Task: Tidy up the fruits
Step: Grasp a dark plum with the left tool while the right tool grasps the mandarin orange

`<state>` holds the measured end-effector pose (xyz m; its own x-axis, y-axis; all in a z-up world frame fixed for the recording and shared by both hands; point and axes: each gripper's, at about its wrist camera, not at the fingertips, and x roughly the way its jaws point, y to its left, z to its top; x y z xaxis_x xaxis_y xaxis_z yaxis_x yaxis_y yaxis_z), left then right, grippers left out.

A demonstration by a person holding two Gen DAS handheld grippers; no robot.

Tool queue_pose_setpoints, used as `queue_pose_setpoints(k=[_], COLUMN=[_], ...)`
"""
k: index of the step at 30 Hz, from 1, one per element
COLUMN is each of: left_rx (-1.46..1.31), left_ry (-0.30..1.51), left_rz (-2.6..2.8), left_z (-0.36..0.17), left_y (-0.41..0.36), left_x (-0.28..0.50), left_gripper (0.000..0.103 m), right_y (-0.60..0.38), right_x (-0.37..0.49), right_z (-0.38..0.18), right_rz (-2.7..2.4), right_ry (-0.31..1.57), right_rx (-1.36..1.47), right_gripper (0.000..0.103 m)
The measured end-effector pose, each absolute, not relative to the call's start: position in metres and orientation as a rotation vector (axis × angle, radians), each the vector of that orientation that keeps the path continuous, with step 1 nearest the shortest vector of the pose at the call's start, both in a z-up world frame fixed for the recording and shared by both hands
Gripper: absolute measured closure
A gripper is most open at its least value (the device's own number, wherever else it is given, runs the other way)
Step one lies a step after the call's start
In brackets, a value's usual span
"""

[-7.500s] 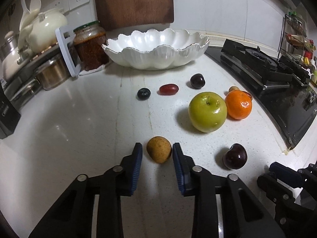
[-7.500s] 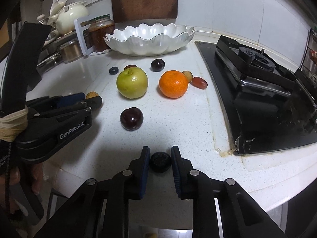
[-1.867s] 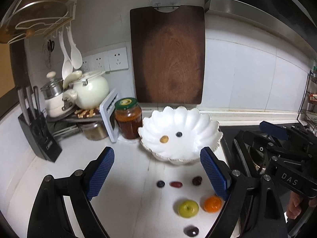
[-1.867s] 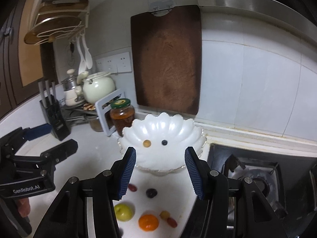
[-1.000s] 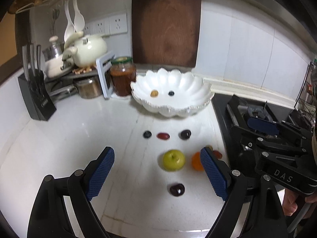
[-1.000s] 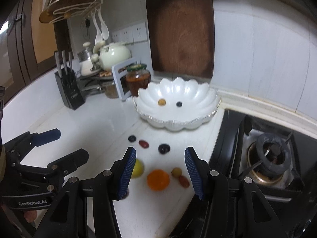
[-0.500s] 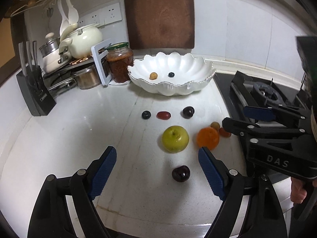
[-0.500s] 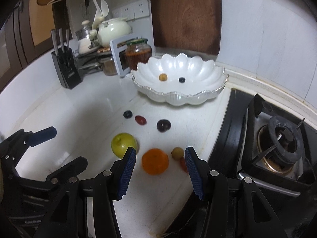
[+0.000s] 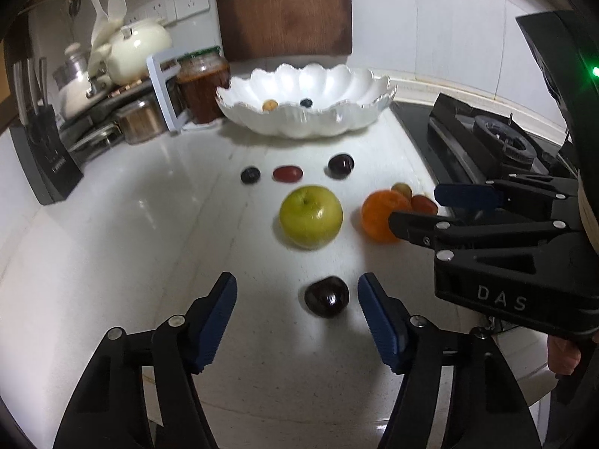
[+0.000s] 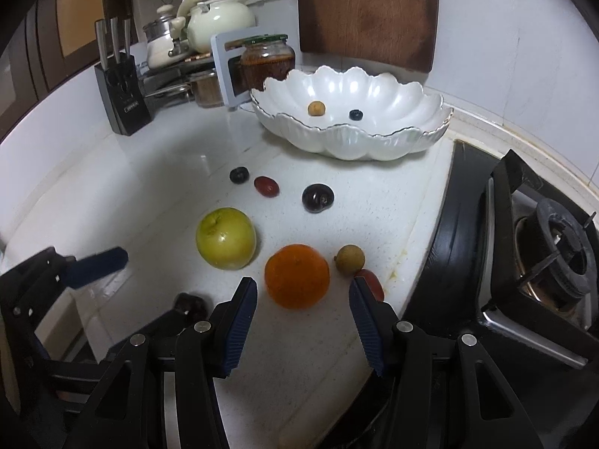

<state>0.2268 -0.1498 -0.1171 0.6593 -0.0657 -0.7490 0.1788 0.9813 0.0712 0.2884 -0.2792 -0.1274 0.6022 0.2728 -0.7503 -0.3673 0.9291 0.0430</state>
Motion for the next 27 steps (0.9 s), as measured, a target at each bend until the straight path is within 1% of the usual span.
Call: queue_pose_setpoints(k=[3,10,15,19,20,21,22,27], left_rx=[0.137,0.135,0.096,0.074,0.076,0.08,0.081,0.059], left_ry=[0.858,0.898,0.924,0.919,0.917,0.914,0.911,0.914], left_rz=[-0.148,-0.175,-0.2,-0.225,-0.225,-0.226,-0.228,-0.23], left_z=[-0.124,-0.138,-0.143,-0.143,-0.143,-0.143,-0.143,-0.14], left_y=[-0.152,-0.157,-0.155,-0.155,-0.156,-0.156,-0.156,-0.152], left_x=[0.227,0.232,0.238,0.238,0.238,0.238,0.238,0.239], left_gripper=[0.041,0.055,0.063,0.073,0.073,0.073,0.073,0.074], right_y=[-0.277,-0.271,-0.269,-0.269,-0.269,-0.269,-0.269,-0.269], right_x=[0.293,0.303,0.307,0.31,0.31,0.31,0.31,0.308], right_z=[-0.134,-0.146,-0.15,-0.154,-0.155,-0.156,-0.156,-0.156], right_rz=[0.379,0.393,0.401,0.407,0.405,0.399,0.389,0.388], right_ry=[0.86,0.893,0.902,0.917,0.918,0.918,0.915,0.908], right_rx=[-0.121,-0.127,-0.125,-0.117,-0.115,-0.115,-0.12,-0.117], right_gripper=[0.05,0.05,0.05,0.051,0.052,0.057,0.058,0.061])
